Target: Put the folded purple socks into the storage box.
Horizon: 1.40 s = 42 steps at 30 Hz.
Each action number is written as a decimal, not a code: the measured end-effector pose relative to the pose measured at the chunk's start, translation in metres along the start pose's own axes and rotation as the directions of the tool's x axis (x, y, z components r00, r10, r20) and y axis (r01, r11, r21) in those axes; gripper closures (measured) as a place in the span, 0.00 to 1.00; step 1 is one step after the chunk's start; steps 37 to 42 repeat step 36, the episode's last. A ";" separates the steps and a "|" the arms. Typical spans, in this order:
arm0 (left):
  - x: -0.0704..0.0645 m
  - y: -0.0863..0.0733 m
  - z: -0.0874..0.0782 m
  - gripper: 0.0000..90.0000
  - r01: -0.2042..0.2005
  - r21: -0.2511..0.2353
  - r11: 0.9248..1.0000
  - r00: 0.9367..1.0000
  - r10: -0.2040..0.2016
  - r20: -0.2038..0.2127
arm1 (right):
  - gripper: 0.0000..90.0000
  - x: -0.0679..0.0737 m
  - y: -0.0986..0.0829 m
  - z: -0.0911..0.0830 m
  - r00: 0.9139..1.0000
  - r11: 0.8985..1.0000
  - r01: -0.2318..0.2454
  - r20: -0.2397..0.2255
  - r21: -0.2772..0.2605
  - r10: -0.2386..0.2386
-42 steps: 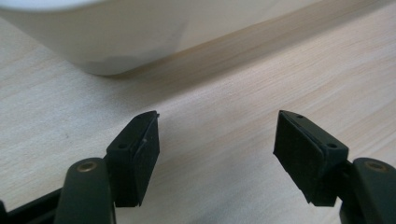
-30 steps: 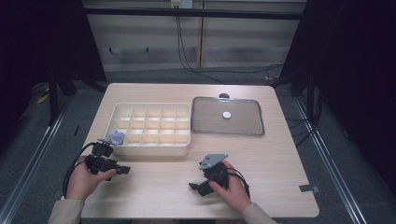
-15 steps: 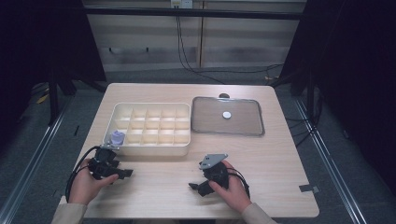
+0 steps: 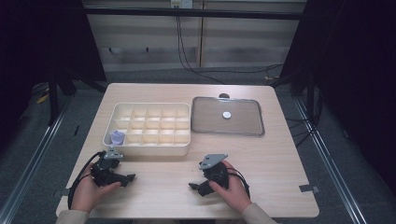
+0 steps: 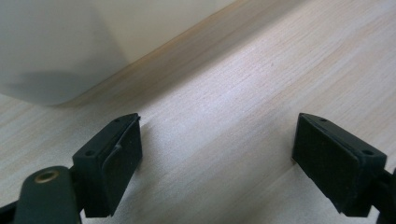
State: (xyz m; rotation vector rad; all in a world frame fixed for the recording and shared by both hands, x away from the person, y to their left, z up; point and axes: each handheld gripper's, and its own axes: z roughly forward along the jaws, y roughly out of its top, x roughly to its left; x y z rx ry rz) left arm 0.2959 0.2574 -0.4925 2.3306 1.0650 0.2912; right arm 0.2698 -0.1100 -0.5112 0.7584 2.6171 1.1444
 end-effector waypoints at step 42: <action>-0.002 -0.017 0.009 0.00 -0.036 -0.165 0.986 0.999 0.039 0.013 | 0.14 0.000 0.000 0.000 1.000 1.000 0.003 -0.002 0.000 -0.003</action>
